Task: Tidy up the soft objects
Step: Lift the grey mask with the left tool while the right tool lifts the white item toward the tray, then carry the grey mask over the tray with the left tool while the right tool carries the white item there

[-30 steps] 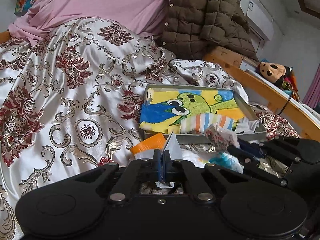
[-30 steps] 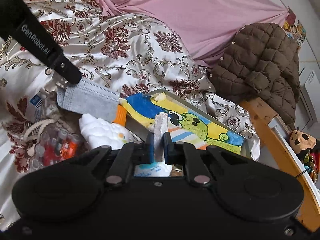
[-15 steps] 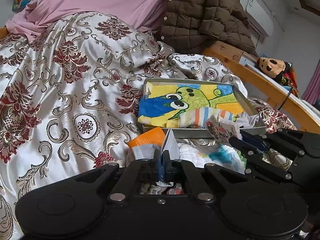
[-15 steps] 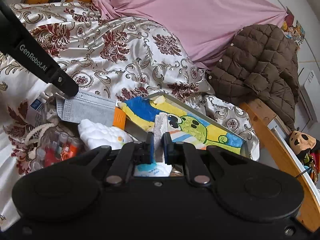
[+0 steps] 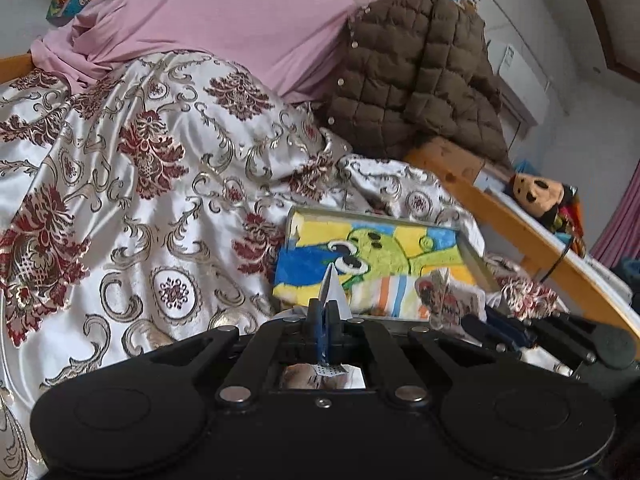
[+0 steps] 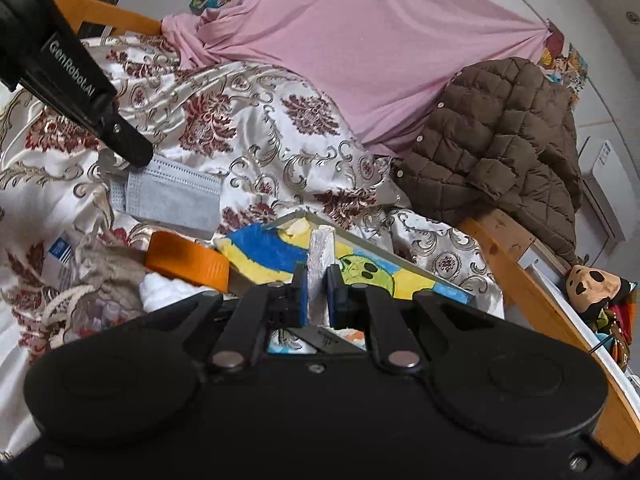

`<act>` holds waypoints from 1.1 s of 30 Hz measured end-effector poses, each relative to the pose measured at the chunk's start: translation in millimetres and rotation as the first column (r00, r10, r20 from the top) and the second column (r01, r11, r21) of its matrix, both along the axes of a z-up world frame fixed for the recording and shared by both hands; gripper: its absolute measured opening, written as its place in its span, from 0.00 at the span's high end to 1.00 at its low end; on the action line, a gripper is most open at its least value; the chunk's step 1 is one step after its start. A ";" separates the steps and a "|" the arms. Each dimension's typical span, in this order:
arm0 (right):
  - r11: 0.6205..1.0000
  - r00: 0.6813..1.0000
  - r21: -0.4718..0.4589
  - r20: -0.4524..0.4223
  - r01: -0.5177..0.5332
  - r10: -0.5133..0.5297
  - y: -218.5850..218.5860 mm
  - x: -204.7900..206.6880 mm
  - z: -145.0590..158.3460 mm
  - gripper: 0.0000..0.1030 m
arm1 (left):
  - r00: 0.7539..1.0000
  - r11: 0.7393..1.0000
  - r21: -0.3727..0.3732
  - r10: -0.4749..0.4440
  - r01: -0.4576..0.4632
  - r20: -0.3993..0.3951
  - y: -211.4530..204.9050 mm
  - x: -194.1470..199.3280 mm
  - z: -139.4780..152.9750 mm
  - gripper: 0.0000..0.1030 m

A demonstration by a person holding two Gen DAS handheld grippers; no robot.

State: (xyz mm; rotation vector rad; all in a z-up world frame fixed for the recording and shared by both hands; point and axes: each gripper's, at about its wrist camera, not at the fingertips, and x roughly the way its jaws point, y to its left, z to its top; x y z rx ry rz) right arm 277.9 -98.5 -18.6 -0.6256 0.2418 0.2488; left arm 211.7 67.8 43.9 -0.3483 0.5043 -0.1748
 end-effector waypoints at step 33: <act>0.775 0.960 0.568 -0.186 0.277 -0.207 -128.7 94.1 -16.4 0.96 | 0.996 0.996 -0.036 -0.074 0.076 0.043 -135.8 177.5 -2.7 1.00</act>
